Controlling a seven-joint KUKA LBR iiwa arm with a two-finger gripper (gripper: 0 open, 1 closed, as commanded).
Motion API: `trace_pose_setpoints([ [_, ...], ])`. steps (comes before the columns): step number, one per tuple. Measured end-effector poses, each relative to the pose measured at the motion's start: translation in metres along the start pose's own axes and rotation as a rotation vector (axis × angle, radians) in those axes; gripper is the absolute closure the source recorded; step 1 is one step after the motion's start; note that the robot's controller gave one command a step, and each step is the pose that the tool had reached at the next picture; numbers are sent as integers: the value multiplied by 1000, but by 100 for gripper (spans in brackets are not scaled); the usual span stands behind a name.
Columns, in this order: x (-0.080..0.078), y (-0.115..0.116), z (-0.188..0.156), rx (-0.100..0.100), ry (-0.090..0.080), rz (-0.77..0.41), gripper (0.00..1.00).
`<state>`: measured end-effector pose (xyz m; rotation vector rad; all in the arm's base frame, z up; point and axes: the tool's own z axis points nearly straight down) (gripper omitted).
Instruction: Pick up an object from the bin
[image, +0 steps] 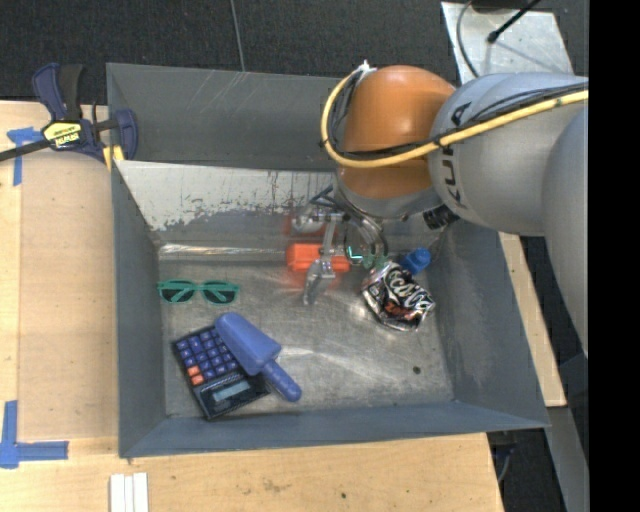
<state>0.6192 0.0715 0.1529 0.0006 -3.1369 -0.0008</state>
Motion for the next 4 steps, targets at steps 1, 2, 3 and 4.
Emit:
trace_pose_setpoints([
  [1, -2, 0, -5, -1, -8, 2, 0],
  [2, 17, 66, 41, 0, -10, -57, 0],
  [3, 18, 38, 49, -2, -7, -99, 0],
  [4, 33, 80, 51, 2, -9, -302, 0],
])
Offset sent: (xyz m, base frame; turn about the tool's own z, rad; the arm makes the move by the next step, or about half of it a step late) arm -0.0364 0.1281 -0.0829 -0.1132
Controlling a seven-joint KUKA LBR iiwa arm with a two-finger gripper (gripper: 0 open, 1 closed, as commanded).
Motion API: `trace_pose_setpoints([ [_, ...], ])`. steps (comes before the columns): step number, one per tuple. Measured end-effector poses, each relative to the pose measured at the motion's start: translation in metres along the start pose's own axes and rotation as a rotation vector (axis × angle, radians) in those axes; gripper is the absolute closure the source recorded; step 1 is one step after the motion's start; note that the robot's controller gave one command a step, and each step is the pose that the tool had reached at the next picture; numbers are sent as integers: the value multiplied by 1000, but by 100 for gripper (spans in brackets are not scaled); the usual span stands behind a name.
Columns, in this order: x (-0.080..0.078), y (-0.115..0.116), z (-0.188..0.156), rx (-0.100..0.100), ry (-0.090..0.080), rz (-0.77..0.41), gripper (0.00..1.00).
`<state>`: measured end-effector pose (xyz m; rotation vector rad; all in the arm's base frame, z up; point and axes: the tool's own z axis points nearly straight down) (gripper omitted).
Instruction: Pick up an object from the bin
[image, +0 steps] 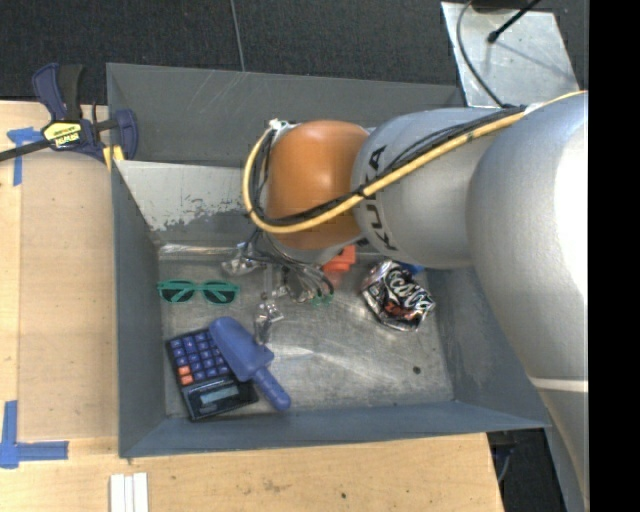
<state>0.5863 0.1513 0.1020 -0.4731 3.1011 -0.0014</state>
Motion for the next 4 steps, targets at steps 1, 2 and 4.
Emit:
trace_pose_setpoints([
  [1, -16, 29, 15, 11, -12, 8, 0],
  [2, -12, 30, 15, 1, -9, 22, 100],
  [4, -10, 30, 11, 0, -2, 22, 100],
])
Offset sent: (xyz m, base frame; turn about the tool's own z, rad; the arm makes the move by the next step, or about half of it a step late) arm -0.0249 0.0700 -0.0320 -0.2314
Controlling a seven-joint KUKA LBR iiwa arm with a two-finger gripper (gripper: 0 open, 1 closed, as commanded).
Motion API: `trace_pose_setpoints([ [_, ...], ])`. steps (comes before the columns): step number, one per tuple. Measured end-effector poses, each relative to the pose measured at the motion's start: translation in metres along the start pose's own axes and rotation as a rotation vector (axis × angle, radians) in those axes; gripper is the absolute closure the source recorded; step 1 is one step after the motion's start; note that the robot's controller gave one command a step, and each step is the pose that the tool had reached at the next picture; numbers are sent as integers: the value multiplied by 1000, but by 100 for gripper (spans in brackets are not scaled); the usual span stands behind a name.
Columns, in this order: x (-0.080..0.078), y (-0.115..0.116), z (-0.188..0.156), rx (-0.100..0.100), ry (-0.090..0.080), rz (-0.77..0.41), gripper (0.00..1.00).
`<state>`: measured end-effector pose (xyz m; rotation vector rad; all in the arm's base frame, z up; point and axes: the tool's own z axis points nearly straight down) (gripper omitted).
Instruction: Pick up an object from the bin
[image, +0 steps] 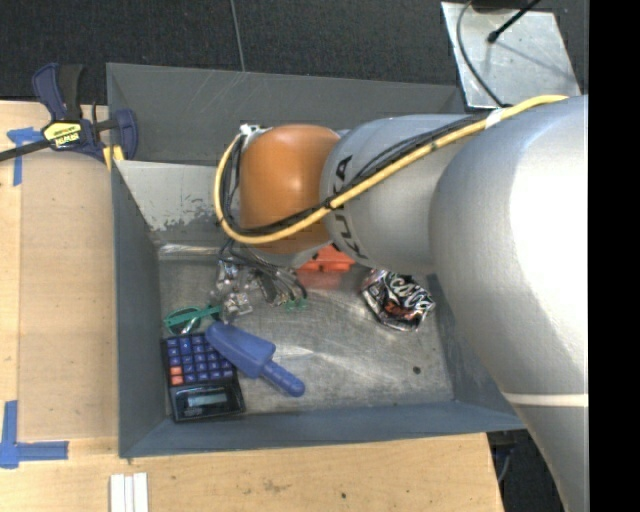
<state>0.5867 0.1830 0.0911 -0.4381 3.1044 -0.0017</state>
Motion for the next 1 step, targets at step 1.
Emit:
trace_pose_setpoints([
  [1, 1, 0, -20, -1, 7, 0, 100],
])
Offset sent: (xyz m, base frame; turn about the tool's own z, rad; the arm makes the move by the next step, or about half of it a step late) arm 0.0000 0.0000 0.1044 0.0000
